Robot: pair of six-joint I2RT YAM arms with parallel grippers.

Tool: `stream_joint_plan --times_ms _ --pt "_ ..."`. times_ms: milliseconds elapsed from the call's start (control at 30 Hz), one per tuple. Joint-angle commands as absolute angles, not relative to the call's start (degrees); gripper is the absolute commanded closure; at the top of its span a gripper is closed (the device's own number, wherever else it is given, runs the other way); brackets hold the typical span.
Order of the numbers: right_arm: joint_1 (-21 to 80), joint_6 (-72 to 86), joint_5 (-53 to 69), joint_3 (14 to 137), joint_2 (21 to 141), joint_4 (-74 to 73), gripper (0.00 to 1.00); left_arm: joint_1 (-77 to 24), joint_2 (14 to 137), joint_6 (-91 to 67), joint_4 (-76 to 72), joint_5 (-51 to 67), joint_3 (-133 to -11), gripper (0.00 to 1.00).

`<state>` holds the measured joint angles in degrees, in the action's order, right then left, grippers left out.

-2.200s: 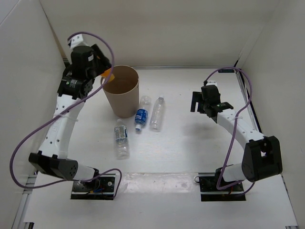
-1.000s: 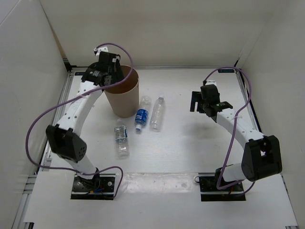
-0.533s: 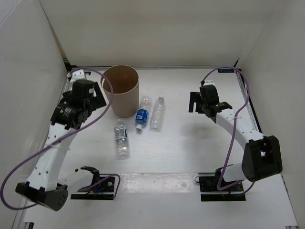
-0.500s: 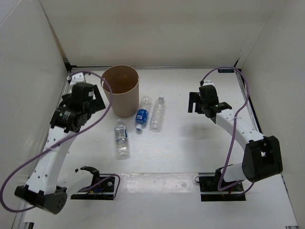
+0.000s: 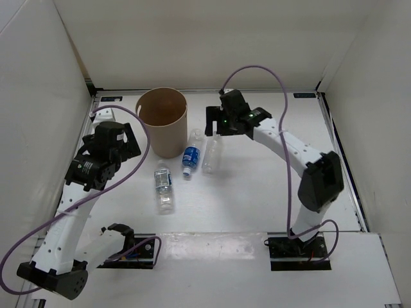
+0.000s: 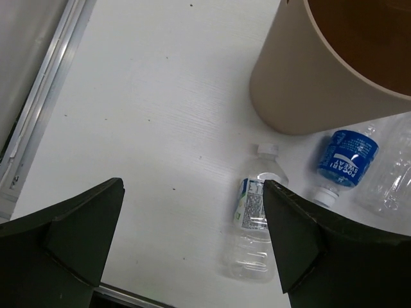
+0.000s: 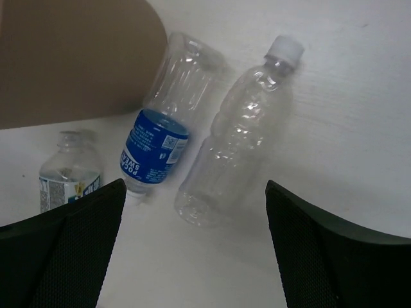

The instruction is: Put the plastic bottles in the bin

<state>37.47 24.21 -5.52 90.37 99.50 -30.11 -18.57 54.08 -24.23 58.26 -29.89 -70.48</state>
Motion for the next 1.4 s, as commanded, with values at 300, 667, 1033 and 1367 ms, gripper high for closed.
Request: stream_joint_plan --times_ms 300,667,1033,1367 --pt "37.27 33.93 5.35 98.7 114.25 -39.99 0.11 -18.54 53.17 -24.34 57.74 -27.33 -70.58 0.01" --pt "36.74 35.42 10.54 98.96 120.41 -39.46 0.2 -18.54 53.88 -24.26 57.39 -26.46 -70.49 0.01" --pt "36.12 37.35 14.24 93.79 122.26 -36.13 0.33 -18.54 54.76 -24.17 57.3 -25.49 -70.49 0.01" --pt "34.89 36.83 9.33 88.34 113.3 -36.56 0.56 -18.63 54.84 -24.34 57.39 -26.01 -70.31 0.01"
